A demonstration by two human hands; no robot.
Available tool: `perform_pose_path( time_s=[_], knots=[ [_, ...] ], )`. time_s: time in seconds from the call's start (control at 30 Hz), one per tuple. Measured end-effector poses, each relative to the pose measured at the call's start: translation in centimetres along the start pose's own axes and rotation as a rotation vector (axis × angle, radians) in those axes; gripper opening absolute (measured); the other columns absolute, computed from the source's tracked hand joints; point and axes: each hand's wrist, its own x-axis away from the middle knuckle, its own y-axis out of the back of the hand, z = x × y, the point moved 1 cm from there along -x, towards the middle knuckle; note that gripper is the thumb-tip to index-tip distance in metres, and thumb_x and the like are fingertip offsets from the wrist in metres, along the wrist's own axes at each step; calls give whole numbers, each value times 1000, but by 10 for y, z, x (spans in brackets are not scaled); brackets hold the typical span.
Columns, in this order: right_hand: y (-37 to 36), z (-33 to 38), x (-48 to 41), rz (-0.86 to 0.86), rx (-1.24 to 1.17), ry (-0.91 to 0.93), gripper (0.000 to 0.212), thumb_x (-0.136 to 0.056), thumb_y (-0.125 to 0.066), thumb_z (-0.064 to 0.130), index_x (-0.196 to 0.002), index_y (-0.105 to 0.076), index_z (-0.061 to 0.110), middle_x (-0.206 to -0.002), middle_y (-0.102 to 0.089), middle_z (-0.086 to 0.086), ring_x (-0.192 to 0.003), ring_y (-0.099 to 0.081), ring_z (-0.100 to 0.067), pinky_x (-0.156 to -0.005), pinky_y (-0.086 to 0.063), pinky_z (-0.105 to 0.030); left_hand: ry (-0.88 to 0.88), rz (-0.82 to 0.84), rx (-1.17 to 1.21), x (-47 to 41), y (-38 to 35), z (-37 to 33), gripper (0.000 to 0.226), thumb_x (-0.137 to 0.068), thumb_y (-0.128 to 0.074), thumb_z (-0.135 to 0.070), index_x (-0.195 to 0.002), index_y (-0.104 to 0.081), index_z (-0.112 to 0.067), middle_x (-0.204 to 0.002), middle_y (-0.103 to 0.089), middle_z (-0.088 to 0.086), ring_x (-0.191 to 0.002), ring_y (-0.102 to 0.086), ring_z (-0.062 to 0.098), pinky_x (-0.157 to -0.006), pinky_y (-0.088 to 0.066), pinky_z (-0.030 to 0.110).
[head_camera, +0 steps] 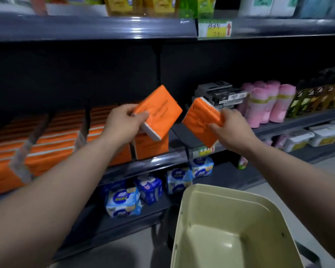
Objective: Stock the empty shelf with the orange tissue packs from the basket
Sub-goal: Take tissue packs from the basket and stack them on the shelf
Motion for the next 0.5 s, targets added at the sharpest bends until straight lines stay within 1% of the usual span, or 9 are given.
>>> perform_pose_path(
  time_s=[0.07,0.1,0.13,0.17,0.2,0.27,0.33,0.43,0.5],
  knots=[
    [-4,-7,-25,-39,-17,-6,22,-85,-57,26,-99,-51,12,-108,-56,-17,-85,-56,-30,-70,-37,-29,59,15,24,-37,-23,-2,21,-78,-69,-23,-100,-68,-23,-97,-71,-1,-83,-67,11,-83,-55,30],
    [-7,-10,-38,-53,-30,-8,24,-86,-57,26,-103,-51,10,-110,-56,-17,-88,-56,-30,-70,-37,-29,78,15,17,-54,-35,-1,26,-75,-68,-22,-101,-68,-23,-97,-71,0,-86,-68,16,-86,-55,35],
    [-10,-13,-49,-66,-46,-11,27,-86,-56,25,-107,-51,9,-111,-55,-17,-88,-56,-30,-70,-37,-29,84,14,-5,-70,-46,0,31,-72,-67,-21,-103,-69,-22,-95,-70,0,-86,-67,17,-84,-55,34],
    [-14,-16,-60,-83,-63,-17,29,-86,-56,25,-110,-50,9,-113,-54,-16,-88,-55,-29,-70,-37,-29,77,5,-46,-84,-56,2,35,-70,-66,-22,-105,-69,-22,-92,-69,-2,-81,-66,14,-80,-55,29],
    [-19,-20,-70,-100,-81,-23,30,-87,-55,24,-111,-48,9,-114,-53,-16,-87,-53,-27,-70,-36,-29,65,-11,-91,-98,-66,5,37,-71,-67,-23,-108,-68,-22,-88,-67,-5,-74,-62,9,-73,-51,23],
    [-30,-25,-86,-126,-116,-42,31,-87,-55,24,-113,-46,10,-115,-52,-15,-86,-50,-25,-70,-36,-30,62,-11,-139,-122,-83,14,39,-74,-69,-22,-112,-66,-23,-84,-66,-5,-65,-56,3,-67,-44,18],
    [-41,-31,-101,-144,-140,-58,32,-87,-56,24,-113,-44,11,-114,-52,-14,-87,-50,-24,-69,-36,-30,57,38,-192,-145,-100,25,40,-76,-72,-18,-115,-65,-23,-98,-69,0,-75,-61,10,-70,-46,20],
    [-58,-36,-120,-160,-145,-65,31,-87,-56,22,-113,-44,11,-114,-51,-14,-86,-48,-23,-69,-35,-30,50,113,-294,-175,-120,41,43,-78,-73,-16,-119,-63,-20,-114,-66,4,-100,-63,19,-88,-50,27],
    [-66,-39,-130,-164,-137,-65,31,-87,-56,21,-112,-44,11,-114,-51,-14,-85,-47,-22,-69,-34,-29,46,132,-370,-192,-129,51,45,-78,-74,-15,-121,-62,-17,-121,-64,6,-107,-61,22,-94,-48,28]
  ],
)
